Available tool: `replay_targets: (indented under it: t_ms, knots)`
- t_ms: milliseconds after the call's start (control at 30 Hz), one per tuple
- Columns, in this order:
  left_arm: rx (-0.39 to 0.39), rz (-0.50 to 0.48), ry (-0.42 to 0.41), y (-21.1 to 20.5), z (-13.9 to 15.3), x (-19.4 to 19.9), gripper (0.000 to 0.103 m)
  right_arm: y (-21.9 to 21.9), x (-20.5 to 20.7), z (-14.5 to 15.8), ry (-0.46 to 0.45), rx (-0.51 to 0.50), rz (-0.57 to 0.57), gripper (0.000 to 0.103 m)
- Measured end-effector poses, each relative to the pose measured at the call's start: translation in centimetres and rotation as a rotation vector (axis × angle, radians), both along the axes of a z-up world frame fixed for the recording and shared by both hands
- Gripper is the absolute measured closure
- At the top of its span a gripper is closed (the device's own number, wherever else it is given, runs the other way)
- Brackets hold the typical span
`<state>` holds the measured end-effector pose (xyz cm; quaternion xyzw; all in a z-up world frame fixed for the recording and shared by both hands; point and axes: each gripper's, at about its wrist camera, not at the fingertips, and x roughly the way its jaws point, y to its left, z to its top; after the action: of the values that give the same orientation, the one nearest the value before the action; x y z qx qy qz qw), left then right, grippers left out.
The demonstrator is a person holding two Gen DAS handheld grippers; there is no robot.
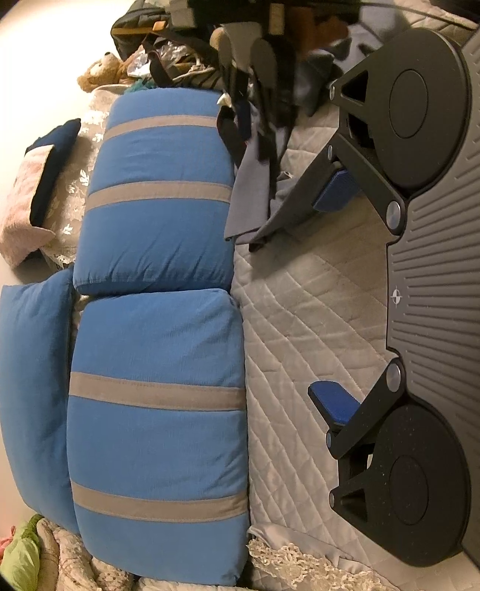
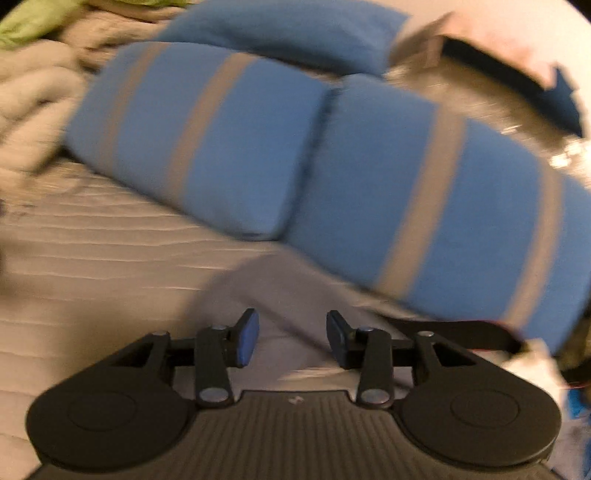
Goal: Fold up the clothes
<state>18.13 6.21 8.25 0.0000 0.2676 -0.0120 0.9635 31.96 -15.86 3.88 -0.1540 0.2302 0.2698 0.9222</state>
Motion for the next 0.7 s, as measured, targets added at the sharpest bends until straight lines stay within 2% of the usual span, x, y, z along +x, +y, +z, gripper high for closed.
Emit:
replay_targets:
  t_ms: [100, 267, 300, 333, 367, 433, 500, 700]
  knots:
    - [-0.006, 0.005, 0.001, 0.3, 0.1, -0.1, 0.002, 2.5, 0.0, -0.8, 0.047, 0.031, 0.064, 0.038]
    - [-0.033, 0.016, -0.001, 0.9, 0.3, -0.2, 0.002, 5.9, 1.8, -2.7, 0.083, -0.026, 0.052, 0.041]
    - [-0.04, 0.022, 0.001, 1.2, 0.4, -0.1, 0.002, 6.3, 2.2, -3.2, 0.096, -0.033, 0.045, 0.052]
    - [-0.045, 0.027, 0.002, 1.4, 0.4, -0.1, 0.002, 6.7, 2.6, -3.7, 0.109, -0.039, 0.038, 0.073]
    - [-0.051, 0.031, 0.003, 1.7, 0.4, -0.1, 0.002, 7.1, 3.1, -4.1, 0.122, -0.055, 0.022, 0.103]
    - [-0.072, 0.042, 0.006, 2.4, 0.4, -0.2, 0.002, 7.7, 3.4, -4.5, 0.125, -0.067, 0.017, 0.103]
    - [-0.094, 0.052, 0.009, 3.2, 0.4, -0.2, 0.002, 8.1, 2.2, -4.2, 0.079, -0.074, 0.053, 0.103]
    - [-0.159, 0.083, 0.018, 5.4, 0.4, -0.4, 0.002, 9.8, -4.9, -1.0, -0.03, -0.073, 0.244, 0.103]
